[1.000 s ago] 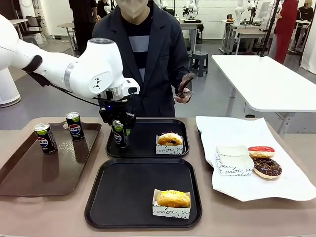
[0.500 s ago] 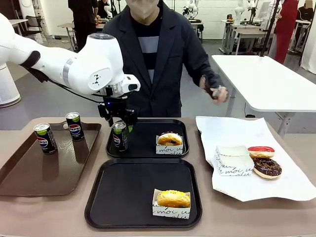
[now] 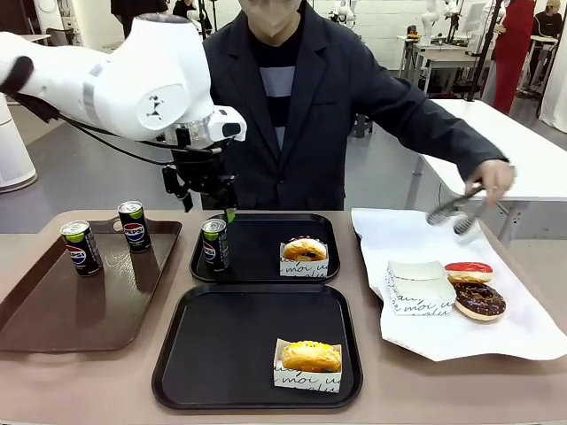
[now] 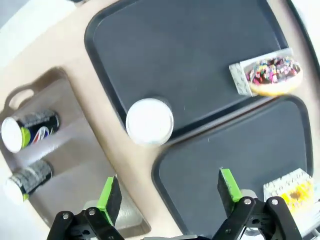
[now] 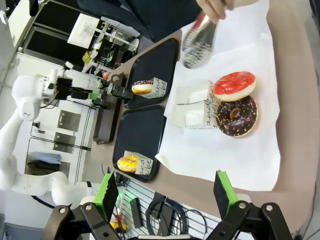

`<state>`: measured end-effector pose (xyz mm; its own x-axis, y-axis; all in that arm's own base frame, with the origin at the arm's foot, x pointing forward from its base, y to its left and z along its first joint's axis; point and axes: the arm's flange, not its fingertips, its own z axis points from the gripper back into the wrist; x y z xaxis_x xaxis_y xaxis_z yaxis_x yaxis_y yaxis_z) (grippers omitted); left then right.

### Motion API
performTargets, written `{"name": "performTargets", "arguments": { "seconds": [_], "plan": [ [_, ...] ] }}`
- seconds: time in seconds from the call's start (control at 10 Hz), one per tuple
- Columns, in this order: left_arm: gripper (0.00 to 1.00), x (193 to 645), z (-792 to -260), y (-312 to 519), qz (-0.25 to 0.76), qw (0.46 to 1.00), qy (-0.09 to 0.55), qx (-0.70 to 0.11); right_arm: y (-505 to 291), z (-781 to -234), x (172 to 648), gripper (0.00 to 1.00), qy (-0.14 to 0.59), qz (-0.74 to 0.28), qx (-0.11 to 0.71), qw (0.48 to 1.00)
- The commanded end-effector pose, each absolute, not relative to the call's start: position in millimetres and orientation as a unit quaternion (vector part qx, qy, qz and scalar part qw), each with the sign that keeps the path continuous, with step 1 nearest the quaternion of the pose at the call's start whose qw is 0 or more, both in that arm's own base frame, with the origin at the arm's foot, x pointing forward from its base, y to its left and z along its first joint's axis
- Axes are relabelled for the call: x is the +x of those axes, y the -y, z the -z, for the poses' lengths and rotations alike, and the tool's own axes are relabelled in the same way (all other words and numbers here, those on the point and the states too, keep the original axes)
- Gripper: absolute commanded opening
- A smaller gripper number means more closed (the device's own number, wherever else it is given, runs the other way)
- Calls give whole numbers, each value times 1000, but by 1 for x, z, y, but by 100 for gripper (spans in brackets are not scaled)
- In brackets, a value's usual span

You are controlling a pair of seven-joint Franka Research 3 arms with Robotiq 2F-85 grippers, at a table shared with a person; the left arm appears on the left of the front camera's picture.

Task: Set up donuts and drinks on trays.
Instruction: Pick up one Pepsi coke and place it on the Flat Tray, then pick up one Pepsi coke from the Handle tray and place it on the Flat Tray without a Pepsi coke.

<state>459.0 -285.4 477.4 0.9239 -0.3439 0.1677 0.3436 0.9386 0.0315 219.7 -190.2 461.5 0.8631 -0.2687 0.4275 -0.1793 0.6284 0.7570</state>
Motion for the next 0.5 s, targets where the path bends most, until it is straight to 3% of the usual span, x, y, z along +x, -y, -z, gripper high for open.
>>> {"name": "performTargets", "arguments": {
  "seconds": [0.0,0.4],
  "plan": [
    [100,436,-480,270,166,984,66,1,192,-459,221,100,263,21,435,861],
    [100,446,-484,279,171,982,77,4,192,-459,221,100,263,21,435,861]
  ]
}}
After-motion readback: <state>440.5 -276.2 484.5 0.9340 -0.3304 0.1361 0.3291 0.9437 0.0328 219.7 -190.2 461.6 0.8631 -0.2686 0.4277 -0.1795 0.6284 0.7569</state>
